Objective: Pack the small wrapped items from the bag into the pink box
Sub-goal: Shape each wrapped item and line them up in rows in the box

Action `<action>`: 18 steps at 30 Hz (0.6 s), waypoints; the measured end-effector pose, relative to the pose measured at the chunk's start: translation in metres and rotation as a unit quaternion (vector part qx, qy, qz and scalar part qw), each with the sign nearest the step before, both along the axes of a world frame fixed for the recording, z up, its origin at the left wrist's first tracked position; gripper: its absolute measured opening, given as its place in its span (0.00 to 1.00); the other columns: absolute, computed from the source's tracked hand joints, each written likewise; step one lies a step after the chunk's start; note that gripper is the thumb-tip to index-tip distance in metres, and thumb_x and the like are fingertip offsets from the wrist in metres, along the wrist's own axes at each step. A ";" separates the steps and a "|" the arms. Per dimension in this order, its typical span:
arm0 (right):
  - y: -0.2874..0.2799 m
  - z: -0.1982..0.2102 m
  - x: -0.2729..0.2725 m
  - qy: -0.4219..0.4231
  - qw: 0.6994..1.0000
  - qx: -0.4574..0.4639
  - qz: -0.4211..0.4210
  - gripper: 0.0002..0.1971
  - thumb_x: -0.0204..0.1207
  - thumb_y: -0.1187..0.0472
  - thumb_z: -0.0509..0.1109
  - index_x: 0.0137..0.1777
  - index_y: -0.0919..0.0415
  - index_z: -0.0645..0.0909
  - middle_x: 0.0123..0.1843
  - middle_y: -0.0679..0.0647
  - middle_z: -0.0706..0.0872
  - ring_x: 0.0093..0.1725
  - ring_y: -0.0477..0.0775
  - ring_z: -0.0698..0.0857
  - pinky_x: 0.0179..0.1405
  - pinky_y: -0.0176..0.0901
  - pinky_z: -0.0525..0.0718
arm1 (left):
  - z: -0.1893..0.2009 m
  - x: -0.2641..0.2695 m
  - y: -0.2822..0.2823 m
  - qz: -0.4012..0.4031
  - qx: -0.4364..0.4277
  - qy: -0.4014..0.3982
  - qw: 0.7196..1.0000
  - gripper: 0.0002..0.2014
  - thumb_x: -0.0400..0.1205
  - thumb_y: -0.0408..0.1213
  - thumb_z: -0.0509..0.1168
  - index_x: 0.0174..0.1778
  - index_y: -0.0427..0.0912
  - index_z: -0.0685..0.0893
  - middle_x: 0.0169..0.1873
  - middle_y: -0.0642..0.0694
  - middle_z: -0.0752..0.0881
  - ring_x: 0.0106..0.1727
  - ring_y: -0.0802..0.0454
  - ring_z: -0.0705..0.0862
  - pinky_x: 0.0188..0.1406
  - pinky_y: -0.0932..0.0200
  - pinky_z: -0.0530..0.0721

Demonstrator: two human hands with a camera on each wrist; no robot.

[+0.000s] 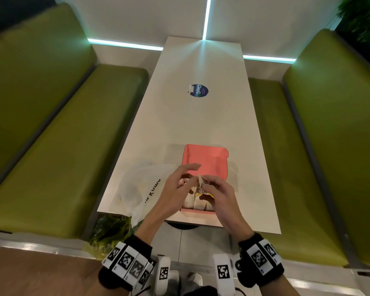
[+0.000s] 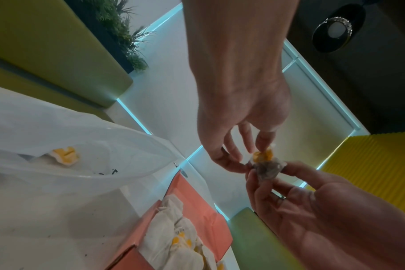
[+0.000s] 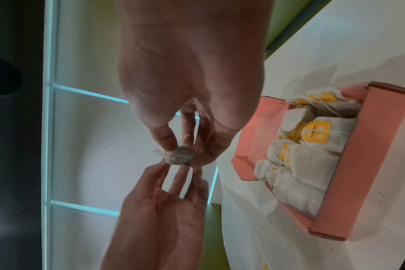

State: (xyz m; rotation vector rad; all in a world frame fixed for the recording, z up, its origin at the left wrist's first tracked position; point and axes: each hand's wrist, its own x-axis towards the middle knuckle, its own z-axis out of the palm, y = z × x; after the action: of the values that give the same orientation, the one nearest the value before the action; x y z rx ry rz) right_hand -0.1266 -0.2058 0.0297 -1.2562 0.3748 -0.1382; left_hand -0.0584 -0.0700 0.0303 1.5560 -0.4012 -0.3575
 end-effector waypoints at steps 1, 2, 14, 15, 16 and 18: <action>0.000 0.002 -0.001 -0.001 1.000 0.024 0.014 0.11 0.80 0.75 0.66 0.54 0.64 0.88 0.45 0.58 0.89 0.46 0.56 0.89 0.44 0.43 0.86 | 0.001 0.000 -0.001 -0.013 0.007 -0.006 1.000 0.10 0.86 0.32 0.65 0.61 0.46 0.86 0.56 0.50 0.87 0.53 0.48 0.86 0.41 0.60 0.85; 0.000 0.004 -0.001 -0.001 0.999 0.041 0.026 0.11 0.81 0.74 0.65 0.54 0.65 0.88 0.44 0.59 0.89 0.45 0.56 0.89 0.44 0.43 0.86 | 0.001 0.000 -0.001 -0.018 0.007 -0.010 1.000 0.08 0.85 0.32 0.66 0.58 0.44 0.87 0.55 0.49 0.88 0.53 0.48 0.87 0.42 0.60 0.85; 0.001 -0.009 -0.011 -0.012 0.987 -0.160 -0.029 0.13 0.81 0.58 0.73 0.63 0.50 0.80 0.61 0.46 0.85 0.59 0.50 0.86 0.50 0.46 0.88 | -0.002 0.004 -0.001 0.058 -0.003 -0.047 0.997 0.02 0.84 0.32 0.69 0.48 0.42 0.86 0.40 0.50 0.89 0.40 0.47 0.87 0.41 0.49 0.87; 0.003 -0.008 -0.008 -0.014 0.985 -0.168 -0.033 0.14 0.80 0.58 0.74 0.64 0.49 0.80 0.61 0.47 0.85 0.59 0.49 0.86 0.51 0.45 0.88 | -0.001 0.004 -0.002 0.059 0.001 -0.052 0.997 0.02 0.84 0.32 0.69 0.48 0.42 0.86 0.40 0.51 0.89 0.40 0.48 0.88 0.41 0.50 0.87; 0.004 -0.007 -0.006 -0.018 0.984 -0.175 -0.040 0.14 0.80 0.59 0.74 0.64 0.50 0.81 0.60 0.48 0.86 0.58 0.49 0.86 0.51 0.44 0.88 | 0.000 0.003 -0.002 0.062 0.006 -0.056 0.996 0.02 0.84 0.32 0.69 0.48 0.43 0.86 0.40 0.51 0.89 0.40 0.49 0.88 0.41 0.52 0.87; 0.007 -0.005 -0.002 -0.039 0.981 -0.182 -0.049 0.07 0.80 0.62 0.74 0.57 0.54 0.85 0.52 0.49 0.89 0.52 0.51 0.88 0.47 0.45 0.87 | 0.002 0.002 -0.003 0.071 0.015 -0.066 0.995 0.02 0.84 0.33 0.70 0.49 0.44 0.86 0.41 0.53 0.89 0.41 0.52 0.88 0.42 0.54 0.87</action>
State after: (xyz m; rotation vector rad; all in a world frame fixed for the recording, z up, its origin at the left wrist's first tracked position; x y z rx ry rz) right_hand -0.1285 -0.1990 0.0247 -1.5881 0.3530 -0.3522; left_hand -0.0562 -0.0726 0.0326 1.6320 -0.3863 -0.1522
